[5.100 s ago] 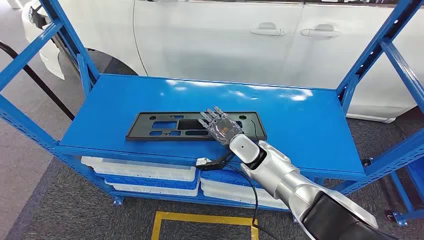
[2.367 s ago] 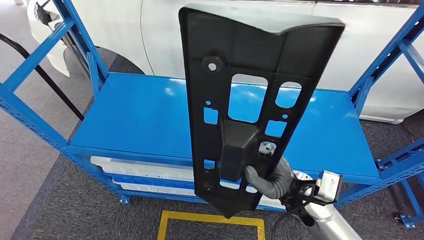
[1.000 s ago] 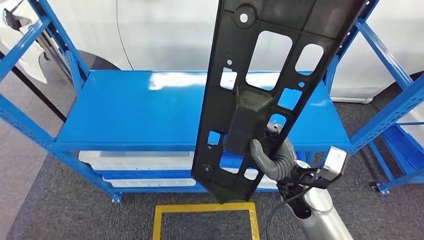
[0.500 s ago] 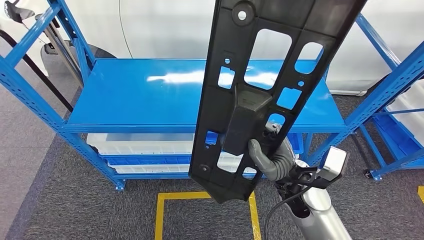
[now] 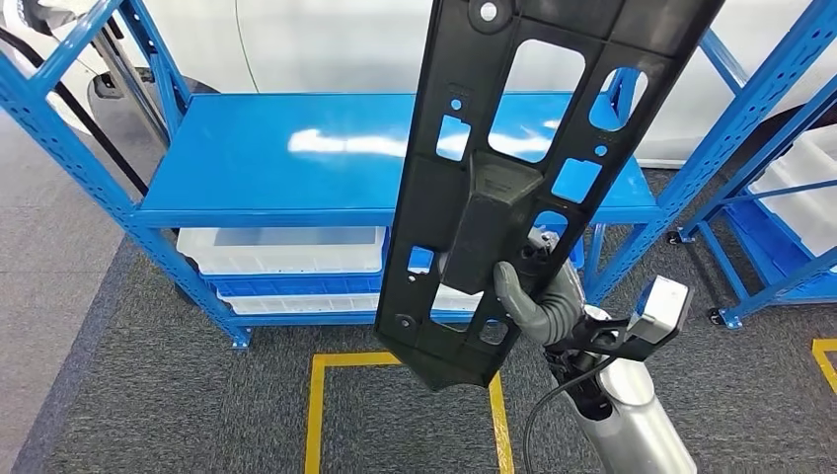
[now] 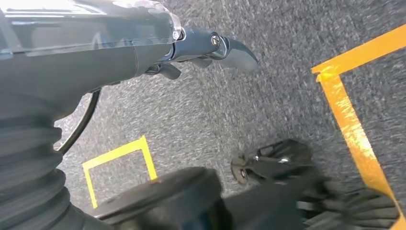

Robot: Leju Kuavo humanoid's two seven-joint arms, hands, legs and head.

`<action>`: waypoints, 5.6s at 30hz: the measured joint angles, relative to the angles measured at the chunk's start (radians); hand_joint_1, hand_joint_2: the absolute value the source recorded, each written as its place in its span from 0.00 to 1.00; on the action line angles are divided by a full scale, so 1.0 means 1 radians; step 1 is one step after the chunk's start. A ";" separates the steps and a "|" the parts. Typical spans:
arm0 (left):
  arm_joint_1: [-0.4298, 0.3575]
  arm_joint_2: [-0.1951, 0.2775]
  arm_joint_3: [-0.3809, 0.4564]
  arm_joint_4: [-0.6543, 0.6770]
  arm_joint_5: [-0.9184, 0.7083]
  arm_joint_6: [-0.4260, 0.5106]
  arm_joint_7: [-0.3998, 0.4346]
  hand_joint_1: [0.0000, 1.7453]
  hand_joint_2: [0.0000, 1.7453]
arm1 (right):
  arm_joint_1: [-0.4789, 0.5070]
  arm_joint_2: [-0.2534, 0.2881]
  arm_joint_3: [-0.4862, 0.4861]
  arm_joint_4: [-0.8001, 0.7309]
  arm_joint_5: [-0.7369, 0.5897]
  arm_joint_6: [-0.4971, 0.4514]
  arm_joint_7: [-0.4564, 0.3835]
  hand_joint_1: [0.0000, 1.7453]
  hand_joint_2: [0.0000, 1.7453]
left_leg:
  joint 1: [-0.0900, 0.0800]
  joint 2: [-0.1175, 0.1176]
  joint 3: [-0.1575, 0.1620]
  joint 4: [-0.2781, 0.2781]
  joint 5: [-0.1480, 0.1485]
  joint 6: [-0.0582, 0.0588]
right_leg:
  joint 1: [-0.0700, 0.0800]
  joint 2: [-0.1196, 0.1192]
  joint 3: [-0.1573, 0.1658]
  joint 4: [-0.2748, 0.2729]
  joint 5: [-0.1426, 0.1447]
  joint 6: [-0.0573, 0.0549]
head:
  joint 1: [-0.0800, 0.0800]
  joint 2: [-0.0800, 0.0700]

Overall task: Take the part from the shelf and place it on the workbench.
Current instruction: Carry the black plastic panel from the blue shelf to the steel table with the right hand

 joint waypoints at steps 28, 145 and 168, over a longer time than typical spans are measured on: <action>0.000 -0.006 0.003 -0.002 0.004 0.014 -0.008 0.00 1.00 | 0.015 0.016 -0.002 -0.011 0.007 0.019 0.023 1.00 1.00 | -0.001 -0.007 -0.134 0.136 0.036 0.000 | 0.002 0.050 0.081 -0.022 -0.063 -0.021 | 0.000 0.000; 0.039 -0.021 0.008 -0.008 0.022 0.051 -0.038 0.00 1.00 | 0.059 -0.001 -0.045 -0.030 0.014 0.054 0.015 1.00 1.00 | -0.005 0.076 -0.044 -0.002 -0.001 -0.008 | -0.001 -0.009 0.057 0.002 -0.068 -0.030 | 0.000 0.000; 0.037 0.044 0.284 -0.025 0.404 0.206 -0.109 0.00 1.00 | 0.103 0.033 -0.041 0.025 0.048 0.047 -0.044 1.00 1.00 | -0.003 0.066 -0.054 -0.049 0.056 0.026 | -0.017 -0.024 -0.017 0.139 -0.106 0.015 | 0.000 0.000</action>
